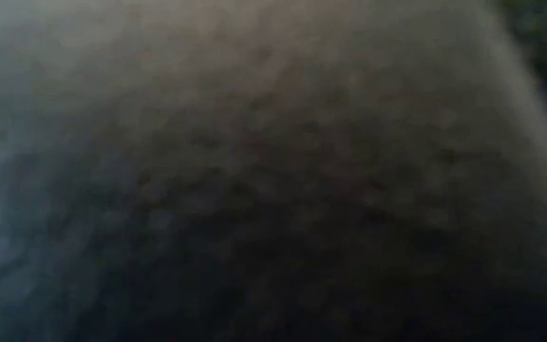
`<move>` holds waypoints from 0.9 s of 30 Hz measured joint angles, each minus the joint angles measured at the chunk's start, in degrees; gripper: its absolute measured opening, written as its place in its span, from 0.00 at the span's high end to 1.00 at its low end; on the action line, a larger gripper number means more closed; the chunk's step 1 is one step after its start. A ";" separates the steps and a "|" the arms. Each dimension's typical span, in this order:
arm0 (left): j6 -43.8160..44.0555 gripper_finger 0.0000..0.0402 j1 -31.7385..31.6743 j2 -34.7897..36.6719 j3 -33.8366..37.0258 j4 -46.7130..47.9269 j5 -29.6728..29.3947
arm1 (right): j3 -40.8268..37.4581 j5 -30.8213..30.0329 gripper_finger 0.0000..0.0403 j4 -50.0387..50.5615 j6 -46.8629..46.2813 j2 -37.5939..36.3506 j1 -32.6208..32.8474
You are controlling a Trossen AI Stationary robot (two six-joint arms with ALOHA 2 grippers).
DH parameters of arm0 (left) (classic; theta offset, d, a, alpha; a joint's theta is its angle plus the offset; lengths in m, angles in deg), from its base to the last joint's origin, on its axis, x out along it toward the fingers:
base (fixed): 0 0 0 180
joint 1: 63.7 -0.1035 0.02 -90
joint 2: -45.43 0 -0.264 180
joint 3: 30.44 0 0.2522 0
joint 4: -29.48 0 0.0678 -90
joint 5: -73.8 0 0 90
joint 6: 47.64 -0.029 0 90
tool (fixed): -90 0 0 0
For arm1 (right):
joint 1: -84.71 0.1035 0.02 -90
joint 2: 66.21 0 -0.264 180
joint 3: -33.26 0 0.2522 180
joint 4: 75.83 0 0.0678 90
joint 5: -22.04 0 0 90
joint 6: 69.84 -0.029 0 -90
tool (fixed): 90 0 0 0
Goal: Pick and place slides into the shelf
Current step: Return to Home Position
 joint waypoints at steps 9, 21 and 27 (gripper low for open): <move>4.53 1.00 0.02 0.10 10.77 -5.76 2.31 | -11.53 2.45 1.00 -11.95 -6.01 0.32 0.00; 16.71 1.00 0.02 0.09 36.44 -28.02 7.90 | -32.16 1.96 1.00 -30.93 -17.21 0.51 0.02; 20.13 1.00 0.02 0.06 45.71 -38.59 7.96 | -31.87 2.64 1.00 -29.32 -17.20 0.67 0.01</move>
